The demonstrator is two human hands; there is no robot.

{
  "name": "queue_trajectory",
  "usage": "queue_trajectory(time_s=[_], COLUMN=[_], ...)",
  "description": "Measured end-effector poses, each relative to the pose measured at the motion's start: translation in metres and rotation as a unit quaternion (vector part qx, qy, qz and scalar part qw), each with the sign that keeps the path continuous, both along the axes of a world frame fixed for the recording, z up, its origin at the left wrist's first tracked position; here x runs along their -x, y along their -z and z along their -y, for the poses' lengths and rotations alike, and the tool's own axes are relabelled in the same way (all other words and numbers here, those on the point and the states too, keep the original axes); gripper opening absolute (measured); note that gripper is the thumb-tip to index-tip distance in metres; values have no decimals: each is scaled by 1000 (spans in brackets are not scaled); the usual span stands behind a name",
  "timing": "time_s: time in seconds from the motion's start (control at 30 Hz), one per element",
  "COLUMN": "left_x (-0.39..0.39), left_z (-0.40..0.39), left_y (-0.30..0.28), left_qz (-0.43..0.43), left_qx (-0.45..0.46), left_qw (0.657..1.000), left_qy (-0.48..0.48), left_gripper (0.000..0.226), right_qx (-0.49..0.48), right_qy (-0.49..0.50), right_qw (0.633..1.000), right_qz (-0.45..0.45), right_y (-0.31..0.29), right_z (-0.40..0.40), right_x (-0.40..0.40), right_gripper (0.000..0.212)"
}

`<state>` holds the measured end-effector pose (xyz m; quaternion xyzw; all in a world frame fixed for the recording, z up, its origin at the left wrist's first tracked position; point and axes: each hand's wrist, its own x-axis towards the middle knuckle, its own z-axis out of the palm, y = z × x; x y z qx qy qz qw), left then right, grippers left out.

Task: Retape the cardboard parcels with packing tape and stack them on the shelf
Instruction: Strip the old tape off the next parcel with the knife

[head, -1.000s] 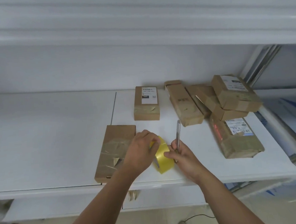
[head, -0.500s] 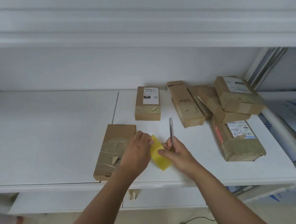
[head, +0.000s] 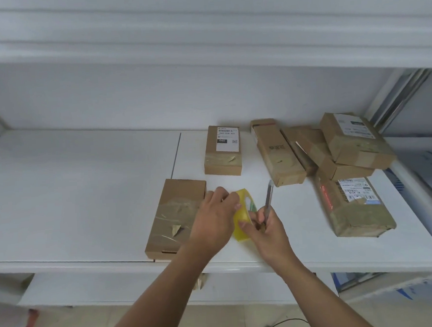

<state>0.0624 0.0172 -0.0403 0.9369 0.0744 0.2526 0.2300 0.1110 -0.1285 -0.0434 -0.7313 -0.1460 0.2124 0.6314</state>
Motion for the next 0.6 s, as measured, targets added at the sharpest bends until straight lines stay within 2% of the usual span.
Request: queue_trajectory(time_s=[0.1, 0.17, 0.27, 0.4, 0.5, 0.6], left_x=[-4, -5, -5, -6, -3, -4], left_z=[5, 7, 11, 13, 14, 13], left_y=[8, 15, 19, 21, 21, 23], left_qz=[5, 10, 25, 30, 3, -80], left_qx=[-17, -17, 18, 59, 172, 290], left_qw=[999, 999, 998, 997, 985, 953], left_qy=[28, 46, 48, 30, 15, -42], left_gripper=[8, 17, 28, 31, 29, 28], right_qx=[8, 24, 51, 91, 118, 196], right_qy=[20, 20, 14, 7, -25, -99], right_qw=[1000, 999, 998, 994, 990, 970], right_qz=[17, 25, 38, 52, 72, 108], right_y=[4, 5, 11, 10, 0, -11], right_z=[7, 12, 20, 25, 30, 37], right_x=[2, 2, 2, -2, -11, -25], right_gripper=[42, 41, 41, 43, 44, 40])
